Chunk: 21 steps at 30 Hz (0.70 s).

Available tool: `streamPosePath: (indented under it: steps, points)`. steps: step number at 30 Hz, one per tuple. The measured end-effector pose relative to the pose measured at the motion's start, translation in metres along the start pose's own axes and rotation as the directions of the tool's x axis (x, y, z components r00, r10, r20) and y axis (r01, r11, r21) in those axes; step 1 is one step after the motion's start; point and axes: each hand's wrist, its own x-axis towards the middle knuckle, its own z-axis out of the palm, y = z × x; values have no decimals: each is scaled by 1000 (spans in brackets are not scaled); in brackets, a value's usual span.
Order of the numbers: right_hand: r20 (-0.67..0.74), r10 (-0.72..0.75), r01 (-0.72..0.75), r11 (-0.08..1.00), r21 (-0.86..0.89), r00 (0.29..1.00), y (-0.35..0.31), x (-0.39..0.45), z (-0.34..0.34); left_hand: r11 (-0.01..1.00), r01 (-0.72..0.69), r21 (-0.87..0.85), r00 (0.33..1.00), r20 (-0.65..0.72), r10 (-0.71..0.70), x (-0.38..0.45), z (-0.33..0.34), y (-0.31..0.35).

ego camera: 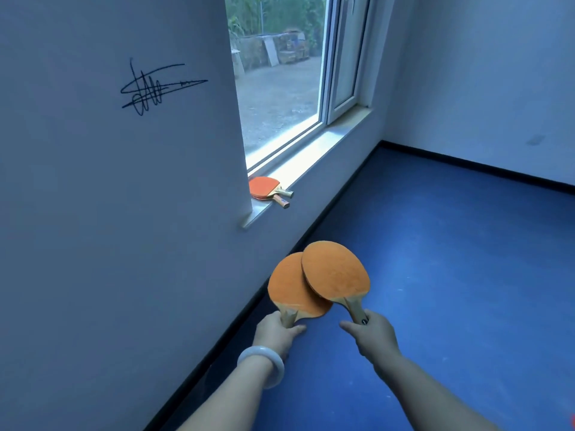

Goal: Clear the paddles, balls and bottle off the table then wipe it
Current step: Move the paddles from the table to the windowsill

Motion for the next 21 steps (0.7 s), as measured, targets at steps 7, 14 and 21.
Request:
streamPosePath:
  steps: [7,14,21]
  points:
    - [48,-32,35,998,-56,998,-23,142,-59,999,35,21,999,-33,-34,105,57,81]
    - [168,-76,113,969,-220,983,-70,261,-109,997,62,50,993,-106,-57,175,83,154]
    - [274,-115,185,952,-244,955,-127,364,-92,987,143,-73,967,-203,-155,260,65,190]
